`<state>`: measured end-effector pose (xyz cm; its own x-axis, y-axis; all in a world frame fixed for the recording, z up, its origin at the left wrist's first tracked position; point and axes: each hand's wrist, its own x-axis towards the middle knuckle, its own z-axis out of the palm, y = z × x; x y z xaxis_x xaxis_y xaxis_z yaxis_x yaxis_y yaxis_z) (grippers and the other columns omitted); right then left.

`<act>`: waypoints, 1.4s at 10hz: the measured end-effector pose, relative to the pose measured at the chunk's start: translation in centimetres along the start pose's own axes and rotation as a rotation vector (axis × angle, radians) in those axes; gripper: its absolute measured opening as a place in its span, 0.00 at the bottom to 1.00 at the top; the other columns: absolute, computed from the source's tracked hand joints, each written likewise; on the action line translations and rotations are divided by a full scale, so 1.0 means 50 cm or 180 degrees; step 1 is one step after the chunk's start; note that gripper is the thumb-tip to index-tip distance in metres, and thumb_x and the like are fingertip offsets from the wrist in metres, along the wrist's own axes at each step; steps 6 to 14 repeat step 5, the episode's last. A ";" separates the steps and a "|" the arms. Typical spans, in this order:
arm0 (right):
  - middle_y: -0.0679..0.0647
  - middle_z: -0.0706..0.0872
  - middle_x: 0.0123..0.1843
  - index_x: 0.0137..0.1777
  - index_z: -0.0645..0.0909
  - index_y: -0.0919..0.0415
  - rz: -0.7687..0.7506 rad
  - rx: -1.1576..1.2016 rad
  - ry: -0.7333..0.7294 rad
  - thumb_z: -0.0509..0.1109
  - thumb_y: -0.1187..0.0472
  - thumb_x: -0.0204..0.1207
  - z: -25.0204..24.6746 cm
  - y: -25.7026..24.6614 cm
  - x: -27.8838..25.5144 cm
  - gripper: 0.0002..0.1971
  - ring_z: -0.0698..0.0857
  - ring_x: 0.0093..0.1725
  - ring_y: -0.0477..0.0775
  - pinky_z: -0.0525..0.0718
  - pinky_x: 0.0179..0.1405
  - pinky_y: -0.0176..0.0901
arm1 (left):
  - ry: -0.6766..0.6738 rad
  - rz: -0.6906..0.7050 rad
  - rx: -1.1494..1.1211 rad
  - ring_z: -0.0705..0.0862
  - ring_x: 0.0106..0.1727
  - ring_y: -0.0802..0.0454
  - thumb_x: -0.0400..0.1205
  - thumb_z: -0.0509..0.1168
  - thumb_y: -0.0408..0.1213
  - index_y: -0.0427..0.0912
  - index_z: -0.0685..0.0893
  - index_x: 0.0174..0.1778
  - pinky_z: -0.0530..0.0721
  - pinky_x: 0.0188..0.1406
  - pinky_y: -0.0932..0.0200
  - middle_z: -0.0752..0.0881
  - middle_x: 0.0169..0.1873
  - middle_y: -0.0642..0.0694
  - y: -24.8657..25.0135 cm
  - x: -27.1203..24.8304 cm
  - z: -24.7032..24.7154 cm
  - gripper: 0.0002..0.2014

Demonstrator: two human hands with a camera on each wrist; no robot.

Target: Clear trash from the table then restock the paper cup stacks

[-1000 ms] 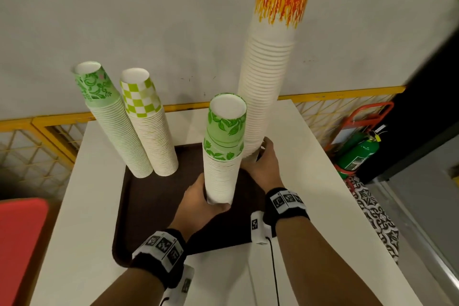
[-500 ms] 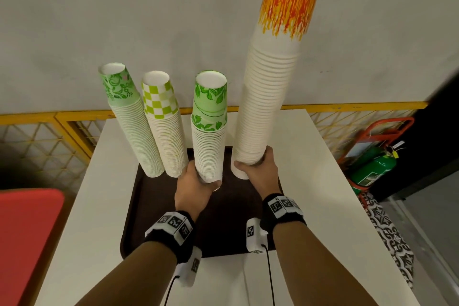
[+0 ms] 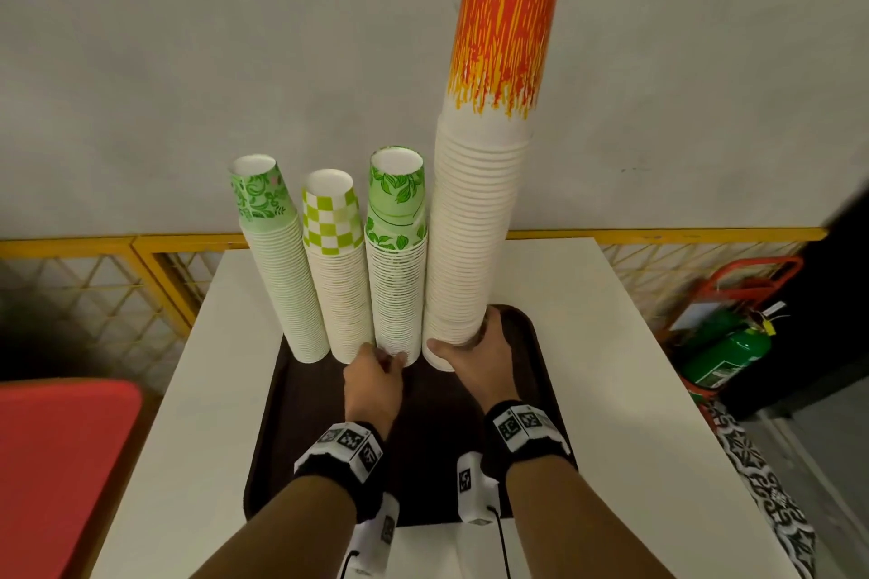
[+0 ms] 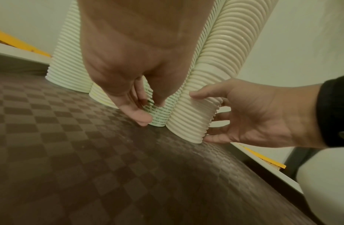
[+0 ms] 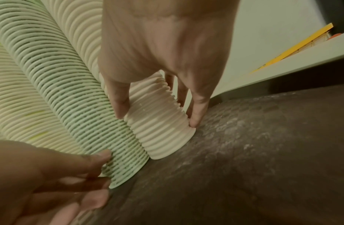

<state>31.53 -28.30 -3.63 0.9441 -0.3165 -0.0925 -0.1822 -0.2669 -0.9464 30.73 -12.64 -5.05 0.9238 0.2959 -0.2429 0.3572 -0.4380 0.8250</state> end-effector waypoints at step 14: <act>0.45 0.81 0.64 0.73 0.70 0.53 0.0161 -0.0162 -0.0199 0.83 0.55 0.69 -0.041 -0.016 -0.079 0.35 0.82 0.63 0.47 0.82 0.64 0.43 | -0.0400 0.0729 0.0627 0.88 0.52 0.53 0.84 0.71 0.44 0.47 0.82 0.58 0.88 0.56 0.50 0.87 0.48 0.56 -0.011 -0.069 -0.107 0.10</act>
